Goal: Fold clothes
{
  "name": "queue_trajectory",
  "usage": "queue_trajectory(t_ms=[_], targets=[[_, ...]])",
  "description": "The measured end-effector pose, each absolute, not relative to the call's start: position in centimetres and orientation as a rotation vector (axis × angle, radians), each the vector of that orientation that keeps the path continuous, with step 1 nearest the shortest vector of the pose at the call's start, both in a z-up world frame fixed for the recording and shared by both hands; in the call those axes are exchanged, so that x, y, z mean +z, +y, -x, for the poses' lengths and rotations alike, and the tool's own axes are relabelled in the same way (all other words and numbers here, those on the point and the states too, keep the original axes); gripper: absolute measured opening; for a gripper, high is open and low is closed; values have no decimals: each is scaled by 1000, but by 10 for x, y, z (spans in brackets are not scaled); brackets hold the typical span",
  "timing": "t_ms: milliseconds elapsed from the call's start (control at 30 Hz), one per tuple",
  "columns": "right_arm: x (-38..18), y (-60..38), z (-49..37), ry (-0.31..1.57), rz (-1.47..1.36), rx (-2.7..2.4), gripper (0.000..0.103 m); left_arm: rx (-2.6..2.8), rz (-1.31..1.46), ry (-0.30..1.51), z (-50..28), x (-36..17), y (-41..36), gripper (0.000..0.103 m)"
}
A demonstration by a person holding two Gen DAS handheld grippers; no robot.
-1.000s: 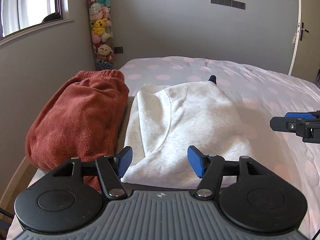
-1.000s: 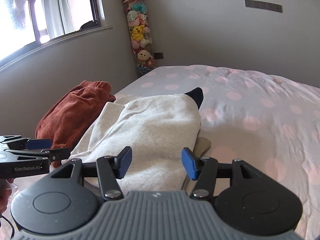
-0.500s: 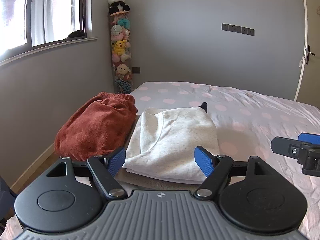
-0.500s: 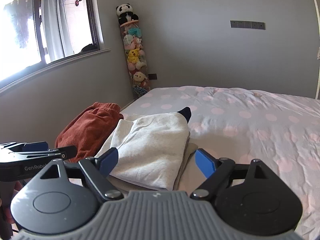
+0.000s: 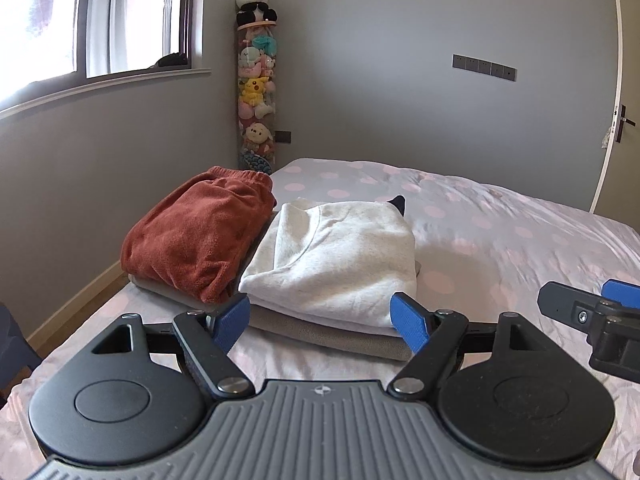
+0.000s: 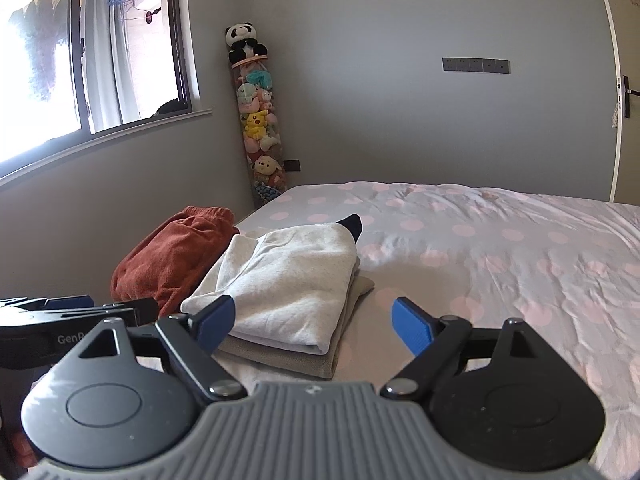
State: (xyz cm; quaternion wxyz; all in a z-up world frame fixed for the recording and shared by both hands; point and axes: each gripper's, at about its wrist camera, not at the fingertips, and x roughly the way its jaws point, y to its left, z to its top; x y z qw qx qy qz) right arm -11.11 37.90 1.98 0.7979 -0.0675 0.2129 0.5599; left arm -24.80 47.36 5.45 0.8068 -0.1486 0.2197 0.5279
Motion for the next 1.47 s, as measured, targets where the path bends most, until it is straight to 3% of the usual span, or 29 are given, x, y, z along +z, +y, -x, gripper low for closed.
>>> queue_trajectory(t_ms=[467,833,1467], targets=[[4,331,132,427,149,1188,90,1130,309,472,252,40,427,77],[12,303,151,389,145,1199,96,1113,302,440,262,52,398,77],[18,265,172,366,137,1204,96,1120,270,430,277,64,362,77]])
